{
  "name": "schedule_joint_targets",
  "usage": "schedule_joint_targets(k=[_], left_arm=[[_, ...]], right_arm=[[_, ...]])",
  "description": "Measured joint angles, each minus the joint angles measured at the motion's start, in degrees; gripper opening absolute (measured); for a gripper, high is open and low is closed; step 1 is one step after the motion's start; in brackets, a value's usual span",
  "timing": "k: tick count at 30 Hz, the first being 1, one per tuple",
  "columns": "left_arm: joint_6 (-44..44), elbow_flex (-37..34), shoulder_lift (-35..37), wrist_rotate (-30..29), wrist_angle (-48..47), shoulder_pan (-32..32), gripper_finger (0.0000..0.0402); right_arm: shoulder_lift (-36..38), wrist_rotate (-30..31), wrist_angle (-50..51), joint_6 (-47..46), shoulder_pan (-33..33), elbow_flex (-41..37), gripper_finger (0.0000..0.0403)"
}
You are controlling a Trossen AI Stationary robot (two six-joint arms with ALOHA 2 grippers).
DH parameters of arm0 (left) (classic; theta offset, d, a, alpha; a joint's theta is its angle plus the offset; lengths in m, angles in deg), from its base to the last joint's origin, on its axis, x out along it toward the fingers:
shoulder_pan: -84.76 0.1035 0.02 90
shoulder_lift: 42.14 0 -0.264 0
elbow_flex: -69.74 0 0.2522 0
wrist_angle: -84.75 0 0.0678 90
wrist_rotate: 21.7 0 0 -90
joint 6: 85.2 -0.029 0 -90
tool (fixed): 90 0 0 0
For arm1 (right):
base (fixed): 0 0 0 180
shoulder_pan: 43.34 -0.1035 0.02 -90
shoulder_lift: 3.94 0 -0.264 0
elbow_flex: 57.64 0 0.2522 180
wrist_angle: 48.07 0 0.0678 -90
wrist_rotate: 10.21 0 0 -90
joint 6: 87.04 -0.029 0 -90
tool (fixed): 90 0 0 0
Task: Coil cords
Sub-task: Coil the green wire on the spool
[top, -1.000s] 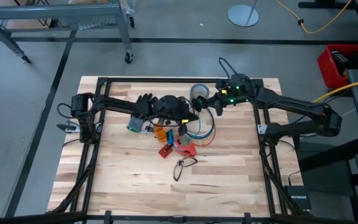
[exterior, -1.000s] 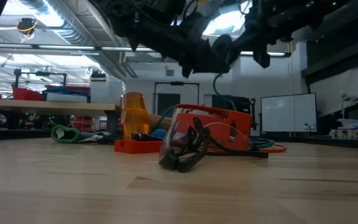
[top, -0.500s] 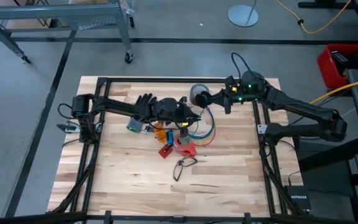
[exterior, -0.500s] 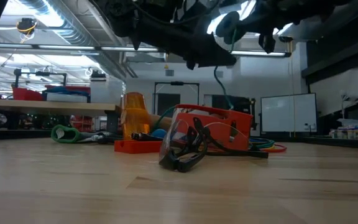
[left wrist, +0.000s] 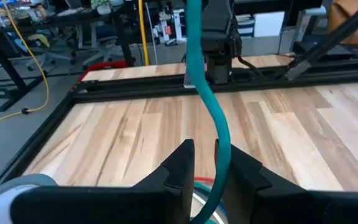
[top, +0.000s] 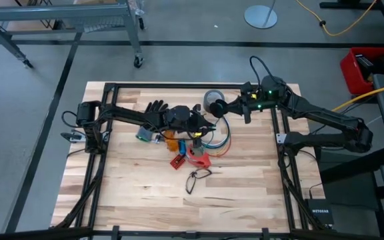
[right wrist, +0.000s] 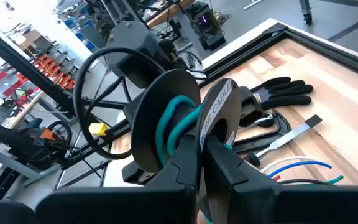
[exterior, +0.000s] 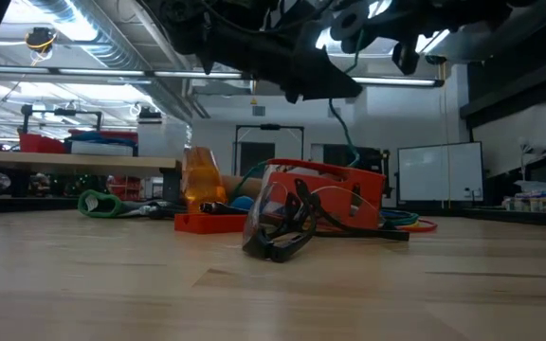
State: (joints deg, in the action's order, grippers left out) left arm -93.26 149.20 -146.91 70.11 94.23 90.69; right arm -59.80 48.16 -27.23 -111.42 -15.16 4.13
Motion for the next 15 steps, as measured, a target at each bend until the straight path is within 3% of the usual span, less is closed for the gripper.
schedule_joint_targets(k=[15], left_arm=[[-1.0,0.0,0.1,-0.1,-3.3,0.0,0.0056]], right_arm=[[6.9,-0.2,2.0,0.2,0.0,0.0,0.0012]])
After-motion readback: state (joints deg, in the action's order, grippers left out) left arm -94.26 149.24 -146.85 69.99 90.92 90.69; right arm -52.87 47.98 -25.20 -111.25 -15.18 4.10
